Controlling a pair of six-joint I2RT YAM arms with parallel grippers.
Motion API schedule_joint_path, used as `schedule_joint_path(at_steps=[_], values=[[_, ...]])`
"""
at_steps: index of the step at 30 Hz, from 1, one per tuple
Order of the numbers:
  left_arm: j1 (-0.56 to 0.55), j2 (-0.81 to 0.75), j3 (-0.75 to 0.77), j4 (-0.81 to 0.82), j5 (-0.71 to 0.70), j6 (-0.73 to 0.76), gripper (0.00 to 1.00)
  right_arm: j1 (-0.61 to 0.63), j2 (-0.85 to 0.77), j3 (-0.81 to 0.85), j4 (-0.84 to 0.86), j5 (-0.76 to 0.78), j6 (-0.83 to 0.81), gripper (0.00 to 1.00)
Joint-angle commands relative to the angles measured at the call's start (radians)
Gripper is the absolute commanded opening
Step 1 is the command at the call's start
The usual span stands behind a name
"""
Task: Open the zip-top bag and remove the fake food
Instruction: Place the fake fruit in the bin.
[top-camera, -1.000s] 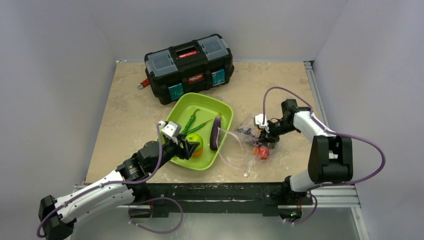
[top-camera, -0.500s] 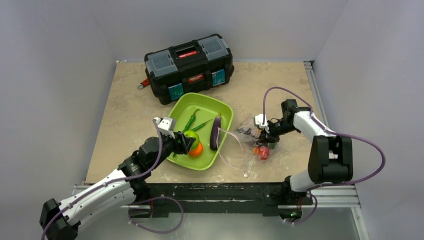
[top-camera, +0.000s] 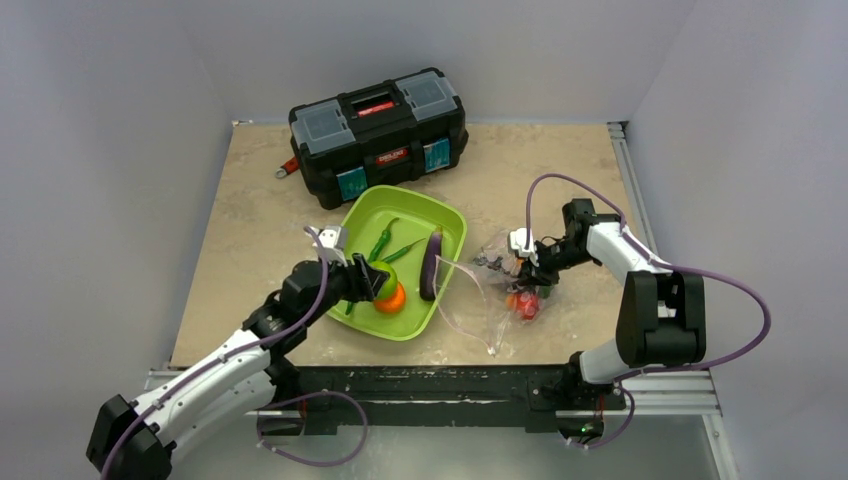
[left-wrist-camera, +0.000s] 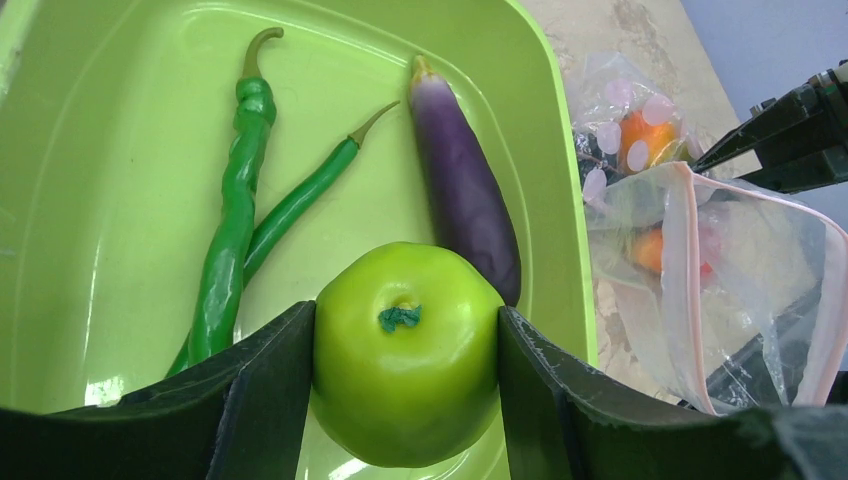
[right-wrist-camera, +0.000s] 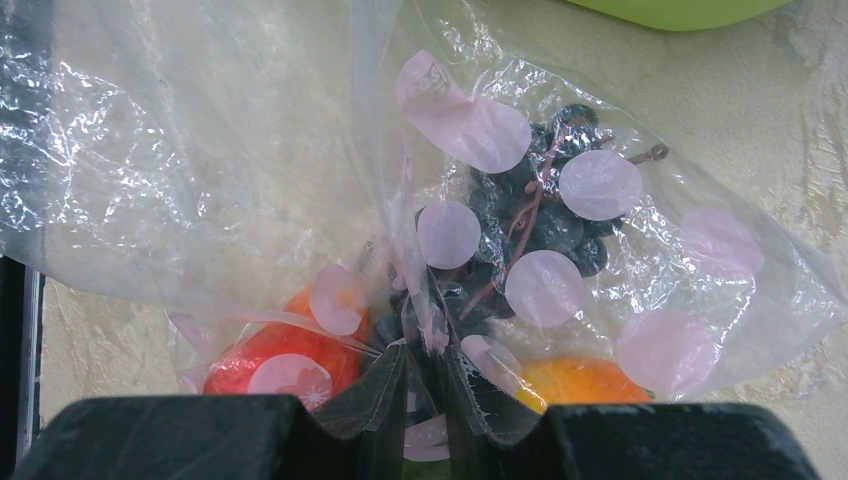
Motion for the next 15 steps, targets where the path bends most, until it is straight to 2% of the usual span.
schedule_joint_path(at_steps=[1,15], values=[[0.028,0.035,0.009,0.056,0.060,-0.039,0.00,-0.005,0.012,0.024,-0.019,-0.009,-0.012,0.19],[0.068,0.142,0.072,0.042,0.117,-0.051,0.00,-0.004,0.014,0.026,-0.023,-0.009,-0.013,0.19]])
